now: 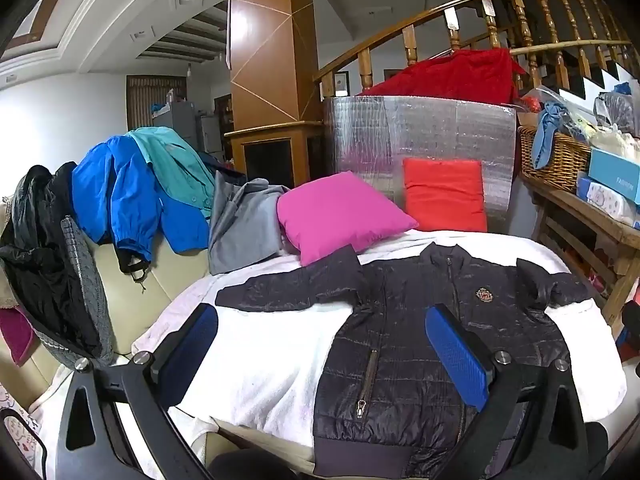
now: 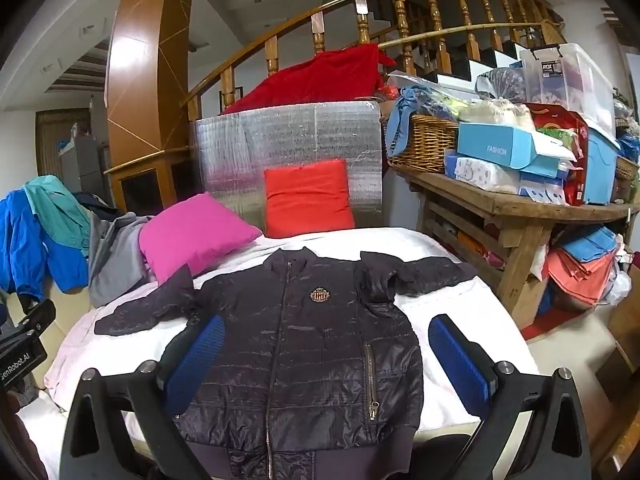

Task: Fold large clothes

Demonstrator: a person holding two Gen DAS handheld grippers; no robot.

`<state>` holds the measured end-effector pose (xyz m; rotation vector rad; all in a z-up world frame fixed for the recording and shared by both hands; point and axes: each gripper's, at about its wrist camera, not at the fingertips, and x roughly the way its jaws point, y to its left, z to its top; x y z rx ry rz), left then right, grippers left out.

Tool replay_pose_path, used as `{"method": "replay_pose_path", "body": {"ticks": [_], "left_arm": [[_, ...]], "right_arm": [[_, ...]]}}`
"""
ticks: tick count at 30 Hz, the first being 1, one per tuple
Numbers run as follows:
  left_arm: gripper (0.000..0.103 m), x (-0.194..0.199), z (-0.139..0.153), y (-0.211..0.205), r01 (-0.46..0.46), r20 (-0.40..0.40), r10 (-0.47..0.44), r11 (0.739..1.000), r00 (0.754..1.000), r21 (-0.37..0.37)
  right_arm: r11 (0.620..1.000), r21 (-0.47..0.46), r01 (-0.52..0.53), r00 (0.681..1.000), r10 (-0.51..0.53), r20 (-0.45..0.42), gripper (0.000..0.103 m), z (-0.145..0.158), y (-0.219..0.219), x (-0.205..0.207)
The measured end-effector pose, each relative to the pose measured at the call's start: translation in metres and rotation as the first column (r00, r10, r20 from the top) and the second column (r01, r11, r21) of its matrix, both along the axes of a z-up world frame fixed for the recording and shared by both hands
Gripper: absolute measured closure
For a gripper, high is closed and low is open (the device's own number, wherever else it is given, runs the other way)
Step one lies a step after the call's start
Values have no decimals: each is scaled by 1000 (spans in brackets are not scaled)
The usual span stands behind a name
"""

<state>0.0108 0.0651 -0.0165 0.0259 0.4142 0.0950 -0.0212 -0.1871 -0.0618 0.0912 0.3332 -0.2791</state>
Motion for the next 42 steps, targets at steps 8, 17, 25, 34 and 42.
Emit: {"method": "replay_pose_path", "body": {"ticks": [8,17,25,34,42], "left_arm": [[0,3,1,0,-1,-1,1,1000,1000,1],[0,7,1,-1,-6,3,6,1000,1000,0],[0,8,0,1,-4,0,4,1000,1000,-1],[0,17,-1,-10,-4,-9,4,1000,1000,11],[0,30,-5,-19,-14,-21,14,1000,1000,21]], "right_arm": [[1000,1,-6,1000,6,-7,0,-3,-2,9],[1000,1,-12,1000,12,-14,0,0,-1,12],[1000,1,-11,1000,11,-21,0,-2,-1,12],[1000,27,-9,1000,9,-27,0,-3,-13,25],[998,62,-8,999,10,-45,0,-7,-26,41]]}}
